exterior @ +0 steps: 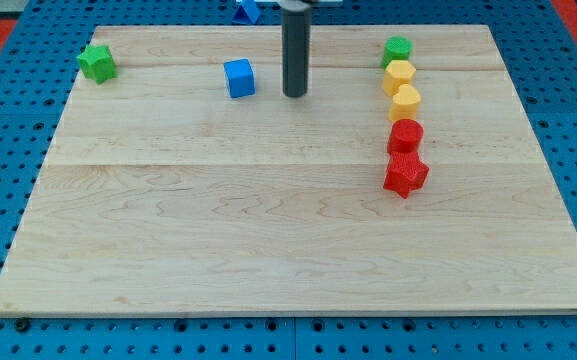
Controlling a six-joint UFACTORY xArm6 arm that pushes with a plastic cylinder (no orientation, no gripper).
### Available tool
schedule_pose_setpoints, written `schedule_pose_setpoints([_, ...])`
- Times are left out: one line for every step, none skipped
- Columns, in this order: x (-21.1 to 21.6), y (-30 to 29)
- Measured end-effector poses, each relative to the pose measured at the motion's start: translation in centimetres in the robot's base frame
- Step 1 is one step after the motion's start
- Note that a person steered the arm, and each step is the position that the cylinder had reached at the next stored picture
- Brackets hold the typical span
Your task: Place the blue cube towards the bottom left of the red star
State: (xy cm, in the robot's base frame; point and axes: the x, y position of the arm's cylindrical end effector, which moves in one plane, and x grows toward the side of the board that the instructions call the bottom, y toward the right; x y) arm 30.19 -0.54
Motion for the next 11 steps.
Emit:
schedule_pose_setpoints([-2.6, -3.8])
schedule_pose_setpoints([-3.0, -8.3])
schedule_pose_setpoints([1.3, -9.5])
schedule_pose_setpoints([5.3, -9.6])
schedule_pose_setpoints([8.9, -10.1])
schedule_pose_setpoints([13.2, -10.2])
schedule_pose_setpoints([13.8, -14.1])
schedule_pose_setpoints([14.5, -18.4])
schedule_pose_setpoints([18.2, -14.0])
schedule_pose_setpoints([17.4, -10.2])
schedule_pose_setpoints([15.8, -9.4])
